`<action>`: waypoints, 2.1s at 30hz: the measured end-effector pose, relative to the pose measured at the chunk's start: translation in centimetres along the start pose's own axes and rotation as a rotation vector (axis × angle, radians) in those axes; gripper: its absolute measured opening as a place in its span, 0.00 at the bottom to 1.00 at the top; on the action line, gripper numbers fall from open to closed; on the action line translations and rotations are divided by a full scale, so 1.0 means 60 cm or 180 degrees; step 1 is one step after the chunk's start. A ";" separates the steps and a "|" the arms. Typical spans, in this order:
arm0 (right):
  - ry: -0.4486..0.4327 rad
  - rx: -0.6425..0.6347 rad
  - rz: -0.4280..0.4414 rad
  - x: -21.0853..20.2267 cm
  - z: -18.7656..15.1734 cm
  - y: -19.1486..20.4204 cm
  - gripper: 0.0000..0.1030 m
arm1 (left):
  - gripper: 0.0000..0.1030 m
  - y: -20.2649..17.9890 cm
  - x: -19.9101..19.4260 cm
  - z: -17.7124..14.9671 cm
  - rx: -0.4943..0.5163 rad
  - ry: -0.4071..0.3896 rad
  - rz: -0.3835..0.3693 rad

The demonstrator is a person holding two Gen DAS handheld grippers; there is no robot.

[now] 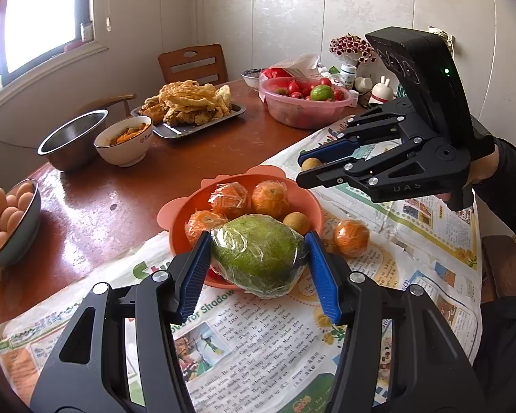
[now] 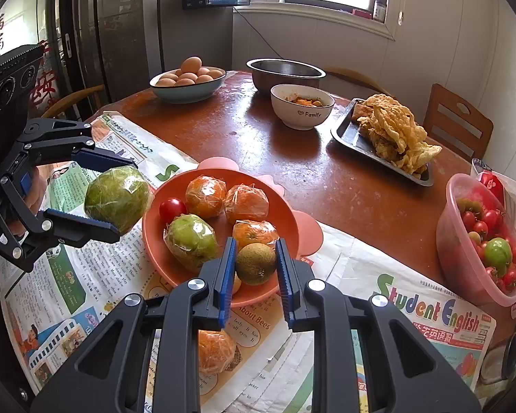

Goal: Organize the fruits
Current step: 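Carry the pomelo and brown fruit onto the orange plate and open both tools, then move the right tool to a wrapped orange while the left tool approaches another brown fruit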

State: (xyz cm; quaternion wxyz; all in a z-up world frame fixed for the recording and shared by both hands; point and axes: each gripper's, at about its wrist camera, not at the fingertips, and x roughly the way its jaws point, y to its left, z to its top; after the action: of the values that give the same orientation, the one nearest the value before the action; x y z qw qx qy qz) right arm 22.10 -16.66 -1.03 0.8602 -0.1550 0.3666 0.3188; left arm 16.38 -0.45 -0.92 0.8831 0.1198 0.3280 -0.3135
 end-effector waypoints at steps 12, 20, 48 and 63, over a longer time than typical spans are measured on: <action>0.0020 -0.0006 0.0033 0.022 0.001 0.001 0.21 | 0.46 0.058 0.020 0.010 -0.0029 -0.0047 0.0066; 0.0065 -0.0023 0.0092 0.040 -0.002 0.007 0.21 | 0.46 0.083 0.042 0.018 -0.0012 -0.0041 -0.0014; 0.0034 -0.0132 0.0149 0.046 -0.005 0.023 0.22 | 0.53 0.094 0.073 0.012 0.0020 -0.0062 -0.0045; -0.0025 -0.0113 0.0154 0.035 0.001 0.023 0.23 | 0.53 0.105 0.057 0.020 -0.0068 -0.0145 -0.0063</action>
State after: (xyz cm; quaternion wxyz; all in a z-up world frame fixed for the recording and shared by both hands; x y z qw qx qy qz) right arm 22.33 -14.70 -2.55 0.8508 -0.1602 0.3610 0.3466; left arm 22.97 2.34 -2.21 0.8884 0.1000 0.3122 -0.3213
